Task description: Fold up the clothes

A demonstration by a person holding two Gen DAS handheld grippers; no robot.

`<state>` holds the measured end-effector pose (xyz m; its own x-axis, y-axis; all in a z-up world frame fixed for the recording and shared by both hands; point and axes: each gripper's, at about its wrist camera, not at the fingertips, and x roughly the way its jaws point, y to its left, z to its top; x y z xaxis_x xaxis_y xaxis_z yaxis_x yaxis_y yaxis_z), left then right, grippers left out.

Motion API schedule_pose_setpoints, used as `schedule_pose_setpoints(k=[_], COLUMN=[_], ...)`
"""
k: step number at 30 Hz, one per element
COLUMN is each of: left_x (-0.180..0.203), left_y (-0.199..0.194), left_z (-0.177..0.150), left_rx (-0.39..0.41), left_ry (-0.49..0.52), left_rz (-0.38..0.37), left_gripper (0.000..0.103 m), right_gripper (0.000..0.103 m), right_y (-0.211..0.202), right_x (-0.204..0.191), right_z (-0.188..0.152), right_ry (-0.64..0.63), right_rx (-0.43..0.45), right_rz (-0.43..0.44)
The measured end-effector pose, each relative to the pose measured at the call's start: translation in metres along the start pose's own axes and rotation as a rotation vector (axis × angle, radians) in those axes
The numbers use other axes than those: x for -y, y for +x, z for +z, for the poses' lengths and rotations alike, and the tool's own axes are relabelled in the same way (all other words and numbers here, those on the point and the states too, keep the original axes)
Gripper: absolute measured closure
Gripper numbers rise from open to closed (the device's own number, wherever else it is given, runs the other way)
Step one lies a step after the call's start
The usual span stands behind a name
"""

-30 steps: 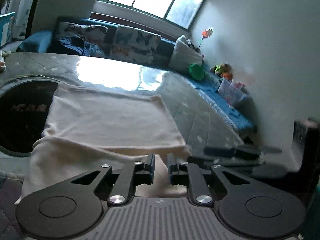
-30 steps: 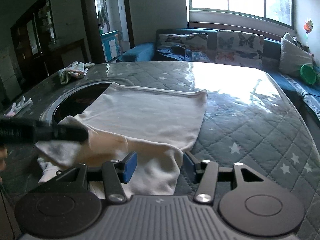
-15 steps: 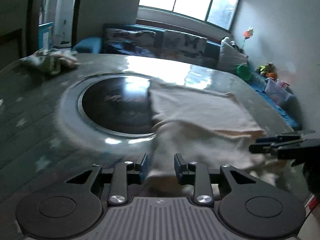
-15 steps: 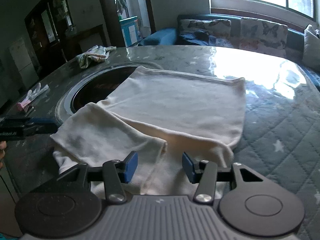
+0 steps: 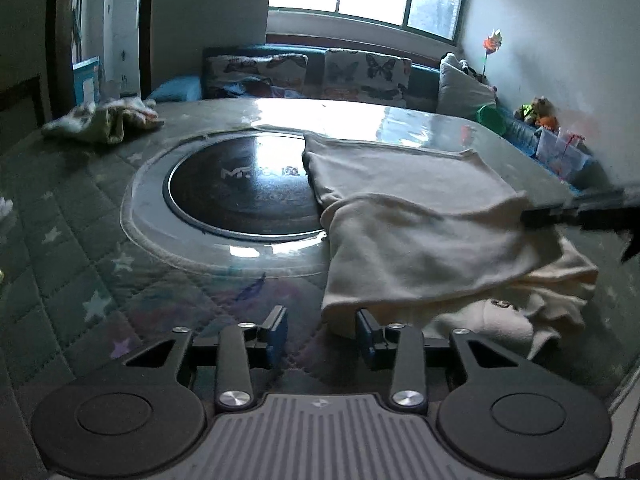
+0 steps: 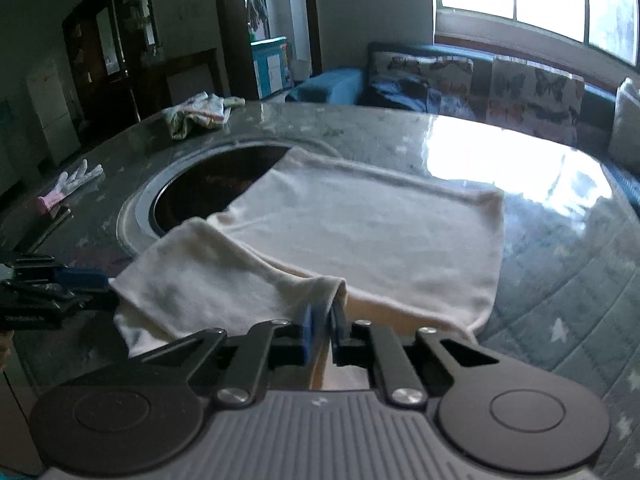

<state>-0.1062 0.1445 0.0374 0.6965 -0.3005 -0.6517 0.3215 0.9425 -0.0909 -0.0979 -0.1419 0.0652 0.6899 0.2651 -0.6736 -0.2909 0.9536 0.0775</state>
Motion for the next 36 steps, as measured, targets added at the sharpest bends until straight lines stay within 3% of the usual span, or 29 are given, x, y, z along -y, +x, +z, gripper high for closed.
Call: schedule_pose_setpoints(k=[1, 4, 7, 15, 18, 23, 29, 36], left_x=[0.002, 0.007, 0.013, 0.006, -0.002, -0.005, 0.016, 0.017], left_y=[0.001, -0.001, -0.003, -0.011, -0.017, -0.016, 0.024, 0.067], left_z=[-0.001, -0.002, -0.004, 0.0, 0.005, 0.034, 0.066, 0.072], left_rx=[0.006, 0.018, 0.026, -0.015, -0.032, 0.012, 0.019, -0.032], left_ry=[0.016, 0.046, 0.079, 0.085, 0.069, 0.035, 0.032, 0.017], left_rz=[0.012, 0.016, 0.012, -0.057, -0.085, -0.107, -0.185, -0.193], left_gripper=[0.08, 0.093, 0.095, 0.09, 0.086, 0.086, 0.086, 0.086], right_gripper=[0.096, 0.096, 0.096, 0.09, 0.088, 0.088, 0.084, 0.083], right_y=[-0.003, -0.015, -0.028, -0.007, -0.009, -0.012, 0.01, 0.02], right_x=[-0.001, -0.003, -0.003, 0.011, 0.011, 0.012, 0.014, 0.018], right_z=[0.002, 0.007, 0.01, -0.006, -0.008, -0.003, -0.002, -0.009], right_ry=[-0.005, -0.029, -0.056, -0.025, -0.031, -0.035, 0.0, 0.006], right_rx=[0.011, 0.046, 0.085, 0.001, 0.007, 0.025, -0.009, -0.05], right_rz=[-0.008, -0.034, -0.075, -0.125, -0.122, -0.073, -0.031, -0.033])
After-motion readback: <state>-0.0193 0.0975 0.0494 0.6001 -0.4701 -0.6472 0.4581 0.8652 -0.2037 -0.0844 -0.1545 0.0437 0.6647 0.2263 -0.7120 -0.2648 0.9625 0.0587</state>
